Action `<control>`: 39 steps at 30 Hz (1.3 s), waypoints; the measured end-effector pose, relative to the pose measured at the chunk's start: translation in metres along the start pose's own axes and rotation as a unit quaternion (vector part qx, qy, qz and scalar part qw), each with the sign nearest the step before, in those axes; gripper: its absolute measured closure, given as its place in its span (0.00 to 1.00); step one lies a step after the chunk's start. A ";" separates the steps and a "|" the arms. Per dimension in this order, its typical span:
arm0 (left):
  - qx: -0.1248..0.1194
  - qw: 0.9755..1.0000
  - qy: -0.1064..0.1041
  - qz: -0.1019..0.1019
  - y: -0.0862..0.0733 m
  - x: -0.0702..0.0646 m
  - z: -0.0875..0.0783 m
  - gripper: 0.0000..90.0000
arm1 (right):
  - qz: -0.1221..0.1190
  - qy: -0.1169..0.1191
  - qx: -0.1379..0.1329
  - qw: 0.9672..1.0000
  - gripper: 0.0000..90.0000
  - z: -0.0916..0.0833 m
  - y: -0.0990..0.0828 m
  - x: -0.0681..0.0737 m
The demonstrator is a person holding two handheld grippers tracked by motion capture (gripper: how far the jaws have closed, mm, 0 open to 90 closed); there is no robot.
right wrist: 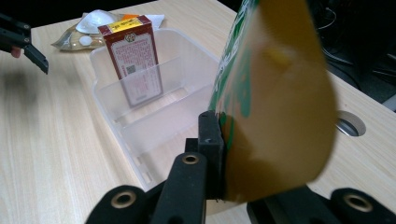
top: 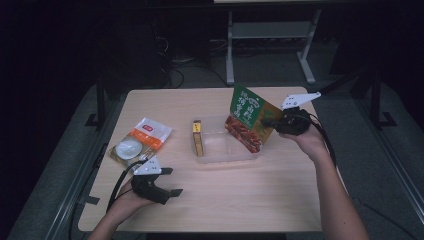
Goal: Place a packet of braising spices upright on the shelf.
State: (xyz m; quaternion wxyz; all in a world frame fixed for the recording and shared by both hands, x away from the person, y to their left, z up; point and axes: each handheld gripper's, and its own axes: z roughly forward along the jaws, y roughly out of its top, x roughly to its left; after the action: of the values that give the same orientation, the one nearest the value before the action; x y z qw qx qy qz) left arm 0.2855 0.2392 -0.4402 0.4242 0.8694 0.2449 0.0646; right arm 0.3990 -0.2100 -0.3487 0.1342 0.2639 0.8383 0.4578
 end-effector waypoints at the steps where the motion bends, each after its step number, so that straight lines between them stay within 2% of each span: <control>1: 0.001 1.000 0.000 0.001 0.000 0.000 0.000 0.16 | 0.001 -0.002 0.000 1.000 0.93 0.000 0.000 0.000; 5: 0.000 1.000 0.000 0.000 0.000 0.000 0.000 0.16 | 0.006 -0.006 -0.001 1.000 0.87 0.000 -0.002 -0.001; 8: 0.001 1.000 0.000 -0.001 0.000 0.000 0.000 0.16 | 0.011 -0.008 -0.002 1.000 0.79 0.000 -0.004 -0.001; 11: 0.003 1.000 -0.001 -0.006 0.000 0.001 0.001 0.15 | 0.017 -0.008 -0.007 1.000 0.65 -0.002 -0.005 -0.002; 13: 0.003 1.000 -0.001 -0.010 0.000 0.001 0.001 0.15 | 0.021 -0.013 -0.007 1.000 0.51 -0.003 -0.007 -0.002; 18: 0.007 1.000 0.001 -0.020 -0.001 0.005 -0.001 0.15 | 0.036 -0.006 -0.004 0.999 0.36 -0.005 -0.011 -0.002; 21: 0.011 1.000 0.003 -0.022 -0.002 0.007 -0.003 0.14 | 0.039 -0.008 -0.003 0.999 0.33 -0.006 -0.015 -0.001; 24: 0.014 1.000 0.005 -0.022 -0.002 0.008 -0.003 0.14 | 0.044 -0.010 0.010 0.999 0.30 -0.006 -0.018 0.001; 26: 0.014 1.000 0.006 -0.023 -0.003 0.009 -0.004 0.14 | 0.043 -0.011 0.004 0.999 0.30 -0.006 -0.021 0.004; 29: 0.017 1.000 0.008 -0.023 -0.004 0.010 -0.005 0.14 | 0.043 -0.016 0.012 0.999 0.29 -0.006 -0.026 0.007; 31: 0.019 0.999 0.011 -0.025 -0.005 0.011 -0.006 0.14 | 0.042 -0.026 0.028 0.998 0.25 -0.005 -0.030 0.013; 32: 0.017 0.999 0.012 -0.026 -0.005 0.011 -0.007 0.15 | 0.037 -0.031 0.023 0.999 0.25 -0.006 -0.033 0.016; 34: 0.018 1.000 0.014 -0.022 -0.004 0.012 -0.009 0.15 | 0.041 -0.028 0.027 0.998 0.24 -0.007 -0.037 0.021; 36: 0.019 0.999 0.015 -0.020 -0.004 0.012 -0.009 0.15 | 0.039 -0.035 0.039 0.998 0.23 -0.008 -0.042 0.026; 39: 0.022 0.999 0.016 -0.021 -0.005 0.011 -0.010 0.15 | 0.049 -0.036 0.038 0.997 0.23 -0.011 -0.052 0.030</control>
State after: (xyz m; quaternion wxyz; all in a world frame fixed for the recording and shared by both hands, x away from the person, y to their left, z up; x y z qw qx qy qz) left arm 0.2906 0.2540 -0.4390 0.4026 0.8719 0.2712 0.0642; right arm 0.3523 -0.2232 -0.3857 0.1312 0.3260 0.8358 0.4219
